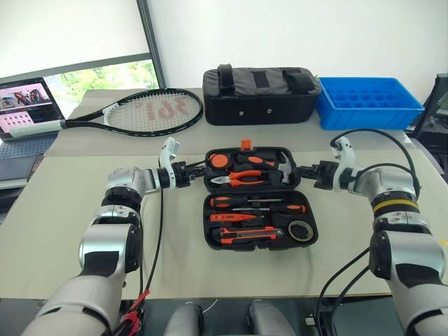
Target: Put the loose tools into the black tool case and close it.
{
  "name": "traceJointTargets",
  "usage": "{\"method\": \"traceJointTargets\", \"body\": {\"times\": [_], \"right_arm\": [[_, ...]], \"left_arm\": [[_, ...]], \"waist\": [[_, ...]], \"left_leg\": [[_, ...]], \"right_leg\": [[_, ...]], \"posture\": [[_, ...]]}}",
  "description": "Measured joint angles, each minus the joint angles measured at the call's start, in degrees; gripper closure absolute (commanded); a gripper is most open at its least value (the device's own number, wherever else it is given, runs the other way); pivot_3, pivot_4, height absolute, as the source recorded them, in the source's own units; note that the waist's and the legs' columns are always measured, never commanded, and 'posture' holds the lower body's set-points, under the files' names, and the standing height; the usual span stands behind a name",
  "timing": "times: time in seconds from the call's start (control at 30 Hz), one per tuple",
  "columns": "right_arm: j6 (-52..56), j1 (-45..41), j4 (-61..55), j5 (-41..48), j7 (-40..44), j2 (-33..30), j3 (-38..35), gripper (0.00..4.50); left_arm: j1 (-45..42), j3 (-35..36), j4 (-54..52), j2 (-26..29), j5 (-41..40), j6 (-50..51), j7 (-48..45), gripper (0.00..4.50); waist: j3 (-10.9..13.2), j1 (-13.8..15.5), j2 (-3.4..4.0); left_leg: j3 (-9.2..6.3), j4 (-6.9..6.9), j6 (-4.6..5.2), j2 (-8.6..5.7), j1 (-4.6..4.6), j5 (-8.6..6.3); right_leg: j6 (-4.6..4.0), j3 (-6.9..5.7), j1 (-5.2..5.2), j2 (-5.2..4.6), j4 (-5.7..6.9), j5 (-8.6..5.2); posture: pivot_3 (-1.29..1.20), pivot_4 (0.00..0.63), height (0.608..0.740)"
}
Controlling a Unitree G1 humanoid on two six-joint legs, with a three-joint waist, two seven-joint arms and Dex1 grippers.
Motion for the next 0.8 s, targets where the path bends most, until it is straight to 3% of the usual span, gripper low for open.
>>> {"method": "traceJointTargets", "body": {"times": [0.3, 0.57, 0.8], "right_arm": [[-0.08, 0.46, -0.66, 0.07, -0.07, 0.03, -0.21, 4.47], [-0.12, 1.54, -1.85, 0.39, -0.21, 0.00, -0.84, 4.47], [-0.71, 1.80, -1.91, 0.19, -0.75, 0.05, -1.24, 4.47]], "left_arm": [[0.57, -0.09, -1.86, -0.41, 2.36, -8.79, 4.84, 4.50], [14.62, -1.79, -24.40, -0.97, 6.27, -24.28, 12.25, 4.50], [24.74, 0.47, -38.56, -8.53, 7.63, -40.71, 25.18, 4.50]], "waist": [[0.00, 0.04, 0.00], [-0.02, 0.23, 0.03], [-0.02, 0.54, 0.03]], "left_leg": [[0.00, 0.01, 0.00, 0.00, 0.00, 0.00], [-0.01, -0.02, -0.01, 0.06, 0.05, 0.00], [0.10, 0.05, -0.01, 0.02, 0.06, 0.00]], "right_leg": [[0.00, 0.00, 0.00, -0.02, 0.00, 0.00], [-0.06, 0.03, 0.02, -0.14, 0.08, 0.04], [-0.13, 0.08, 0.09, -0.25, -0.01, 0.09]], "posture": [[0.00, 0.150, 0.707], [0.00, 0.150, 0.707], [0.00, 0.150, 0.707]]}}
